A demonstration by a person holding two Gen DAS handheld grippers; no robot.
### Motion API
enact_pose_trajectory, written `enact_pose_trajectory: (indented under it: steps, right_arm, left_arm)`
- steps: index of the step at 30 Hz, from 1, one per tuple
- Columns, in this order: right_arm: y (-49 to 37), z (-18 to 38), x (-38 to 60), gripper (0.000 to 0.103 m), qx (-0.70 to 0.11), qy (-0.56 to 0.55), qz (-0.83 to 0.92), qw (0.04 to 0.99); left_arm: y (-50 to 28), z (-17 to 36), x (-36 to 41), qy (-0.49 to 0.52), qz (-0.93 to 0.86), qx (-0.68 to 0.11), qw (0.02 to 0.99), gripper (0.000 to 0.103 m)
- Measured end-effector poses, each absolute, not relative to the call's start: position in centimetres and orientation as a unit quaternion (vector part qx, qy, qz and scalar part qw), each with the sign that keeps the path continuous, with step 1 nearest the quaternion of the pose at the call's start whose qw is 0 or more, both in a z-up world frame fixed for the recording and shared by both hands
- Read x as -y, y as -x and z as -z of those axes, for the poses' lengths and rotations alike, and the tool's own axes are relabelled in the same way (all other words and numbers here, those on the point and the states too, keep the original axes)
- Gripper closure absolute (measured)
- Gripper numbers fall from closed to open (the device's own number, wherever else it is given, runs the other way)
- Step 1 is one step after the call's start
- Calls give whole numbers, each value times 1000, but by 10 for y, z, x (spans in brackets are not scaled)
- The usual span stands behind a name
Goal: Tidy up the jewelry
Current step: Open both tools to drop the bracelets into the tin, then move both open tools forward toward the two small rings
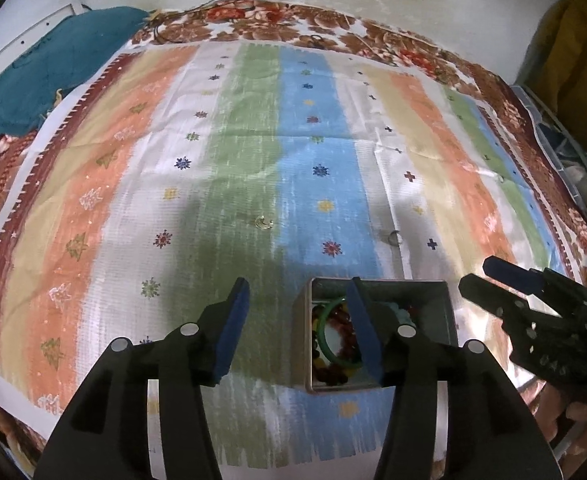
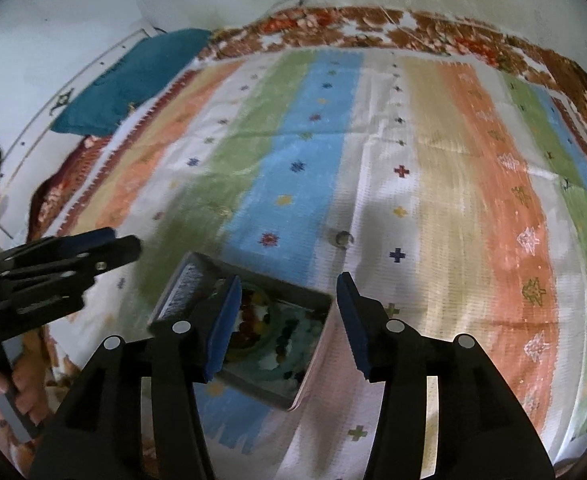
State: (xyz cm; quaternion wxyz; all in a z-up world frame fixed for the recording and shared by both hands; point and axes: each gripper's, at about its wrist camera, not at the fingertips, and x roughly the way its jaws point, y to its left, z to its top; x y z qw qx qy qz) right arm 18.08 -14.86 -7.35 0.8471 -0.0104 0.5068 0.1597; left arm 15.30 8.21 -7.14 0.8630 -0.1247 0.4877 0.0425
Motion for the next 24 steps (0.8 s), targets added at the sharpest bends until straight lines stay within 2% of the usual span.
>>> enact_pose_trajectory:
  steps: [3, 12, 24]
  right_arm:
    - [-189, 77, 153, 44, -513, -5, -156, 844]
    - [-206, 89, 147, 44, -533, 5, -141, 834]
    - [-238, 117, 145, 44, -564, 23, -118, 817]
  left_arm:
    - [-160, 75, -83, 126, -44, -494, 859, 48]
    - [-180, 81, -82, 113, -51, -503, 855, 43]
    - [-214, 104, -96, 125, -64, -526, 839, 43]
